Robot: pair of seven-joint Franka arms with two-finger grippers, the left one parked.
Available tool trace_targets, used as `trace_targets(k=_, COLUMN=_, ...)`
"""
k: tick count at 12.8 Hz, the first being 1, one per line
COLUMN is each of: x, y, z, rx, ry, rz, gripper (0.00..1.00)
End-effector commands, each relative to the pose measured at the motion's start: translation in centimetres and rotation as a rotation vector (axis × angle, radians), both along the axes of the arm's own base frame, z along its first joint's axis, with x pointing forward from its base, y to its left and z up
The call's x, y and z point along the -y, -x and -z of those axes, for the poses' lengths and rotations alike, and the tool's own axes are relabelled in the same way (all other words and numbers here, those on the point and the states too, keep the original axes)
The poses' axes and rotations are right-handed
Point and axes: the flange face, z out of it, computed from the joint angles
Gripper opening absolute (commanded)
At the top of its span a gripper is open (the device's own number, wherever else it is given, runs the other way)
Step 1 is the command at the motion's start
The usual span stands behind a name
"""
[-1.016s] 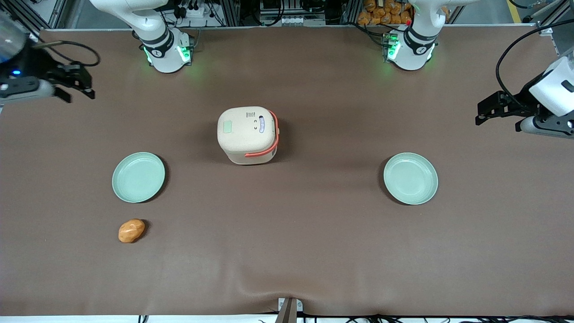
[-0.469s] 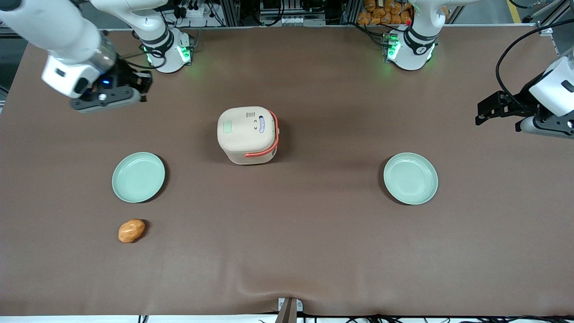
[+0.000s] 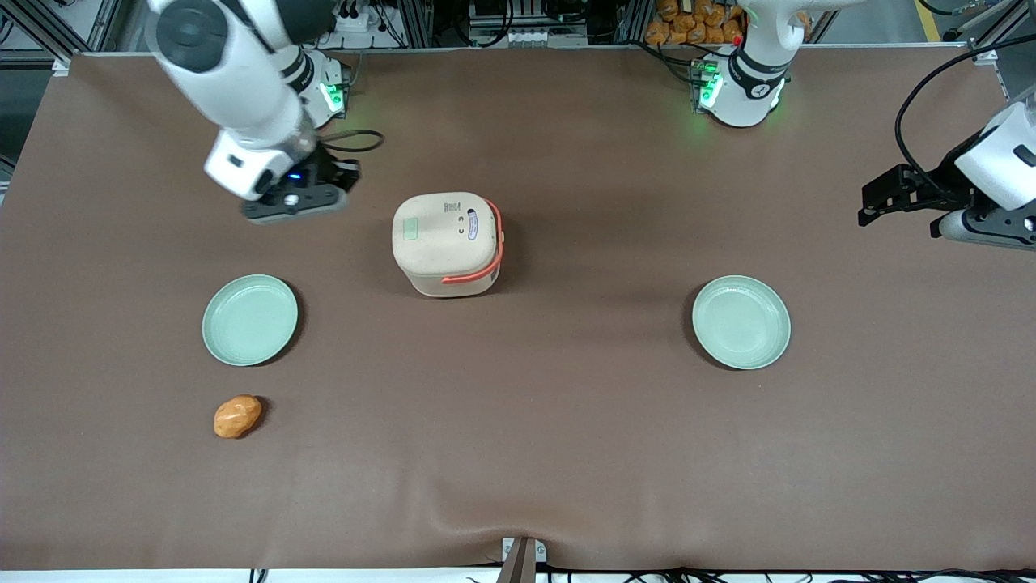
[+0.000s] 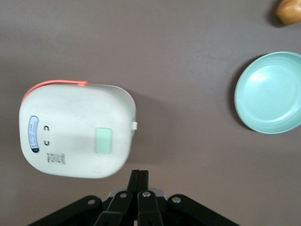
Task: Press rice cooker button with right arm
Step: 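Move the right gripper toward the white rice cooker's lid, then lower the right gripper and press the lid release button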
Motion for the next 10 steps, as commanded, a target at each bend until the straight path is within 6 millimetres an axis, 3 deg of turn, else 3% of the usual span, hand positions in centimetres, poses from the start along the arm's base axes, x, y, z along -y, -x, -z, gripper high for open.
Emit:
trace_targets(k=1, x=-1.2, y=0.4, z=2.4, rx=0.013, ry=-0.017, rz=0.027, gripper=0.0)
trace_targets(k=5, x=-2.4, y=-0.2, z=6.2, rx=0.022, ry=-0.04, rz=0.023, gripper=0.0)
trace_targets(k=10, x=-4.1, y=0.7, z=9.1, rx=0.014, ry=-0.038, rz=0.011, gripper=0.0)
